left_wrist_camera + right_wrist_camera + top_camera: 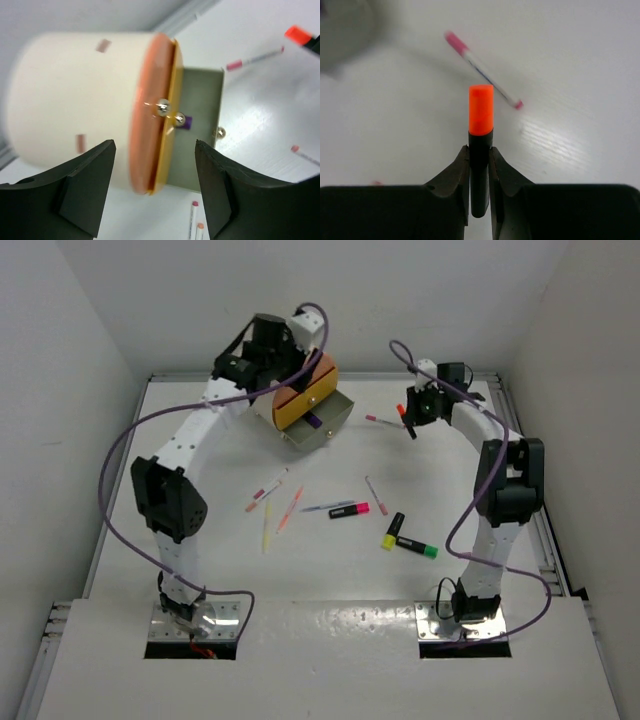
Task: Sort the stationery into containers
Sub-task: Pick up the pen from the center of the board, then place the pen in the drawer.
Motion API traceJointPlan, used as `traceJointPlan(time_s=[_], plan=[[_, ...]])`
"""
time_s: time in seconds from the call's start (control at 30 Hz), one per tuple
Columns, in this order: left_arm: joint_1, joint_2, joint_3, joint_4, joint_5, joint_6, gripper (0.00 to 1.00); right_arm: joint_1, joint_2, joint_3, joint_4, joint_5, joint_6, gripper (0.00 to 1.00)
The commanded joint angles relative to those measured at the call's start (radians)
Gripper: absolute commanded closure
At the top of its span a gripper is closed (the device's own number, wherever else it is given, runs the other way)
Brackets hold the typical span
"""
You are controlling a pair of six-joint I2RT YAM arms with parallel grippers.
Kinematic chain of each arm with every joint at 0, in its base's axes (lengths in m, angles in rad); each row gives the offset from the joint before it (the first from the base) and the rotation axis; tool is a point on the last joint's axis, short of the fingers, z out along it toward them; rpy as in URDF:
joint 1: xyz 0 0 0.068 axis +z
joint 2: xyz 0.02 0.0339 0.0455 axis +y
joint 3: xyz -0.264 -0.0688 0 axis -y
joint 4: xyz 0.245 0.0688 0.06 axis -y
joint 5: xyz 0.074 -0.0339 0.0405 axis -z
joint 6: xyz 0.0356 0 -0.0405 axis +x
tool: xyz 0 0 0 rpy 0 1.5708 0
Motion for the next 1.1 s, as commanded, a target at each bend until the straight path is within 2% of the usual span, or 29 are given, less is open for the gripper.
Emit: traceJointPlan(time_s=[0.0, 0.13, 0.17, 0.2, 0.27, 0.5, 0.7, 0.8, 0.83, 0.87, 0.9, 0.93, 1.07], plan=[[0.026, -0.158, 0.000, 0.098, 0.079, -0.071, 0.29, 0.033, -0.092, 0.091, 0.079, -0.165, 0.335, 1.00], [0.067, -0.198, -0.034, 0.091, 0.144, -0.100, 0.29, 0.068, -0.097, 0.042, 0.215, -0.204, 0.695, 1.00], [0.073, -0.207, -0.052, 0.088, 0.153, -0.105, 0.29, 0.073, -0.093, 0.028, 0.257, -0.204, 0.898, 1.00], [0.081, -0.215, -0.063, 0.089, 0.174, -0.115, 0.29, 0.073, -0.086, 0.003, 0.344, -0.207, 0.987, 1.00], [0.104, -0.224, -0.083, 0.091, 0.202, -0.134, 0.29, 0.100, -0.069, -0.011, 0.403, -0.172, 1.200, 1.00], [0.136, -0.239, -0.085, 0.083, 0.256, -0.163, 0.28, 0.205, 0.014, 0.130, 0.242, -0.017, 1.371, 1.00], [0.149, -0.253, -0.100, 0.077, 0.259, -0.166, 0.28, 0.252, 0.071, 0.186, 0.233, 0.023, 1.431, 1.00], [0.155, -0.256, -0.109, 0.077, 0.265, -0.165, 0.28, 0.263, 0.094, 0.207, 0.222, 0.029, 1.436, 0.94], [0.156, -0.259, -0.114, 0.074, 0.267, -0.165, 0.28, 0.265, 0.101, 0.210, 0.223, 0.031, 1.437, 0.86], [0.156, -0.259, -0.117, 0.072, 0.271, -0.165, 0.19, 0.266, 0.103, 0.210, 0.222, 0.029, 1.440, 0.79], [0.156, -0.259, -0.125, 0.072, 0.280, -0.165, 0.18, 0.266, 0.104, 0.210, 0.226, 0.028, 1.445, 0.72], [0.156, -0.262, -0.135, 0.069, 0.291, -0.165, 0.11, 0.269, 0.106, 0.210, 0.228, 0.028, 1.448, 0.58], [0.158, -0.282, -0.192, 0.084, 0.293, -0.166, 0.10, 0.274, 0.104, 0.207, 0.234, 0.016, 1.453, 0.38]])
